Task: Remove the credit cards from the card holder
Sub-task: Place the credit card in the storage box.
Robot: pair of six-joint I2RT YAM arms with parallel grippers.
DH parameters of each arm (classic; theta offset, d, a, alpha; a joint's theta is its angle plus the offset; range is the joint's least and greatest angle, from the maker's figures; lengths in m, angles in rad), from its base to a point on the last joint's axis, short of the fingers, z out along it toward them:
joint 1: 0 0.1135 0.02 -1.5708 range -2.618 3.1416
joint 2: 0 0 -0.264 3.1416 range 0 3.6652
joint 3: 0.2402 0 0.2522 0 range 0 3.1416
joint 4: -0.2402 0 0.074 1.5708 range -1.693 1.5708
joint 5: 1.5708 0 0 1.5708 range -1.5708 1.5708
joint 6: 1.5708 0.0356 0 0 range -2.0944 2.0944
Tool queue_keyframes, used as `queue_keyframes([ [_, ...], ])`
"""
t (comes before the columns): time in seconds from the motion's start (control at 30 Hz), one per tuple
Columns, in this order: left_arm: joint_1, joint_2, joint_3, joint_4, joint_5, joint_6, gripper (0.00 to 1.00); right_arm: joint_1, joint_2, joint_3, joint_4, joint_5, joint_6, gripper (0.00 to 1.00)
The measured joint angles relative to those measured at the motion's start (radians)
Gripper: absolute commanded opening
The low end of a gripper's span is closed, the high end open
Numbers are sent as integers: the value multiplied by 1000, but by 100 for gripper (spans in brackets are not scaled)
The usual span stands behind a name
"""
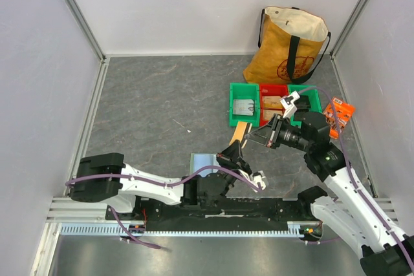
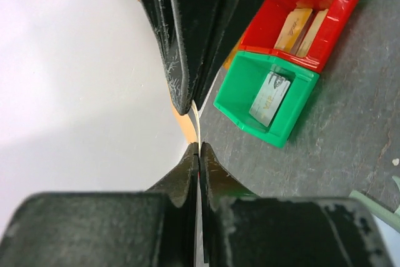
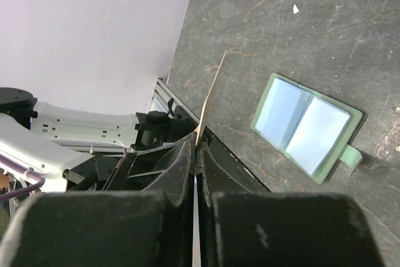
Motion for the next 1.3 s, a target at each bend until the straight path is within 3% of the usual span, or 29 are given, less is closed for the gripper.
queue_keyframes([
  [0.2, 6, -3, 11, 40, -11, -11, 2, 2, -33, -2, 5, 34, 15, 41],
  [0.33, 39, -60, 15, -52, -5, -153, 2, 9, -58, -2, 17, 64, 5, 59],
  [0.57, 192, -301, 9, -318, 125, -670, 2, 9, -133, -19, 120, 132, -21, 63],
  [0.73, 362, -490, -92, -333, 341, -1101, 2, 9, -179, -105, 288, 150, -23, 67],
  [0.93, 515, -532, -268, -221, 571, -1523, 2, 9, -180, -308, 558, 144, 52, 69],
  [1.3, 535, -319, -408, 288, 790, -2061, 2, 17, -105, -480, 892, 152, 177, 68],
])
